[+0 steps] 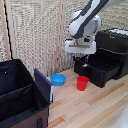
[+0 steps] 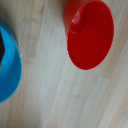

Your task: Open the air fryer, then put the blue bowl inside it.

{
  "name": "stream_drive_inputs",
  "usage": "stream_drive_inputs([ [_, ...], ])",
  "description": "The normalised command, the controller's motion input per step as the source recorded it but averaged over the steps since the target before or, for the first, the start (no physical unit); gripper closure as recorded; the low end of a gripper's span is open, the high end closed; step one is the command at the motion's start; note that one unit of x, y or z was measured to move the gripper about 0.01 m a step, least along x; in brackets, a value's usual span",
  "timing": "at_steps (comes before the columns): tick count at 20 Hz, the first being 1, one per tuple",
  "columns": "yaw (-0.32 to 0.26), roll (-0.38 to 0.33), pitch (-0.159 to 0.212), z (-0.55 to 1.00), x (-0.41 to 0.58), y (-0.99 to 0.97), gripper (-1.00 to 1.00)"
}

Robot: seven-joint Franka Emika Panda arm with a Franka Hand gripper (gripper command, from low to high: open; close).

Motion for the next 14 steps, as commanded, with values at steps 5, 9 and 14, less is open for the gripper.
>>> stream_drive_inputs([
  [5, 0.244, 0.222, -0.01, -0.22, 0.155, 0.12, -1.0],
  [9, 0.2, 0.085, -0.032, -0.43, 0.183, 0.42, -1.0],
  [14, 0.116, 0.006, -0.066, -0.51, 0.245, 0.59, -1.0],
])
